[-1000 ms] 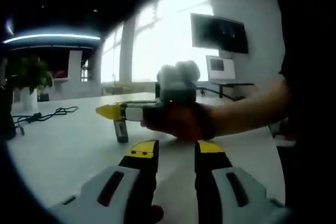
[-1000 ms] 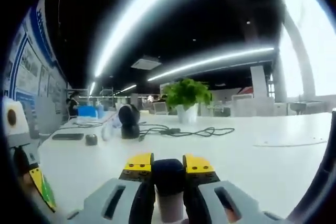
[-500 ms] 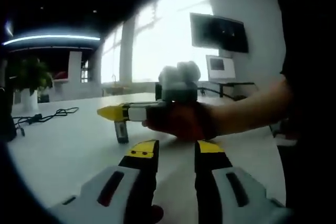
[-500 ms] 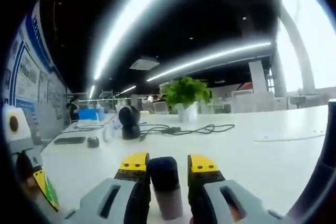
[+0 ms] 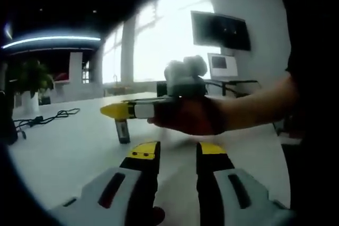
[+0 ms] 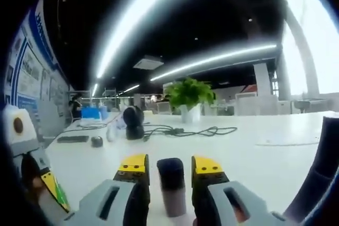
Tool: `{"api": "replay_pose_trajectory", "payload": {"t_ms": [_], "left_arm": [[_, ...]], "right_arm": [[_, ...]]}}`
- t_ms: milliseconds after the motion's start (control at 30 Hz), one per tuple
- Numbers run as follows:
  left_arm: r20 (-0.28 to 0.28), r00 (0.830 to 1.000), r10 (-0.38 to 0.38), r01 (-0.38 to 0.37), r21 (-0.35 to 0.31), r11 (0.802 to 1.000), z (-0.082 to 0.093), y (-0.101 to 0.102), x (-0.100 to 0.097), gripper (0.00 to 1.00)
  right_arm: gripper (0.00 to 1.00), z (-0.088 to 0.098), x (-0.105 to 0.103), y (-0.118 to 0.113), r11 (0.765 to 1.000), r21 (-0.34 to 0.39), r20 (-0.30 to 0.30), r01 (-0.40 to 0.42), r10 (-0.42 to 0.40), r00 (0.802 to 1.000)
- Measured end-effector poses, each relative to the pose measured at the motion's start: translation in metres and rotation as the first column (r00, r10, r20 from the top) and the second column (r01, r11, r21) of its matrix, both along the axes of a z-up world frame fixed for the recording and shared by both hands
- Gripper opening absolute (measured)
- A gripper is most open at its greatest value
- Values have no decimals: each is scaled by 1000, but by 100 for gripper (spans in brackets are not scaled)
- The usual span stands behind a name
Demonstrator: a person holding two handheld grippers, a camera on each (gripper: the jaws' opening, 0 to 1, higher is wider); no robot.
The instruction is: Pick up cosmetic bottle twist off cap place on table pick up cap screw tight cap place on table
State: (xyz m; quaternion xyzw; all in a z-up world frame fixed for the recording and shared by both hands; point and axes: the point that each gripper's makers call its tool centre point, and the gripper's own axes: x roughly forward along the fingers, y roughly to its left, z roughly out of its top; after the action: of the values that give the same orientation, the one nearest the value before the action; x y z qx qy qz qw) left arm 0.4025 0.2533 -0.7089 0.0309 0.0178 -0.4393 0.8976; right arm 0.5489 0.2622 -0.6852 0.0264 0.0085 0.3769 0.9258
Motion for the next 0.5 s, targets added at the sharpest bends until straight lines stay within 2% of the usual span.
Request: {"api": "replay_pose_trajectory", "payload": {"t_ms": [133, 333, 500], "left_arm": [[0, 1000, 11, -11, -18, 1000, 2, 3, 3, 17], [-36, 998, 53, -57, -106, 993, 11, 16, 12, 17], [-14, 998, 64, -65, -98, 993, 12, 16, 13, 17]], "right_arm": [[26, 6, -8, -8, 1000, 8, 1, 3, -3, 1000], [26, 23, -35, -23, 1000, 27, 30, -10, 9, 1000], [26, 32, -55, -42, 1000, 26, 51, 6, -7, 999]]}}
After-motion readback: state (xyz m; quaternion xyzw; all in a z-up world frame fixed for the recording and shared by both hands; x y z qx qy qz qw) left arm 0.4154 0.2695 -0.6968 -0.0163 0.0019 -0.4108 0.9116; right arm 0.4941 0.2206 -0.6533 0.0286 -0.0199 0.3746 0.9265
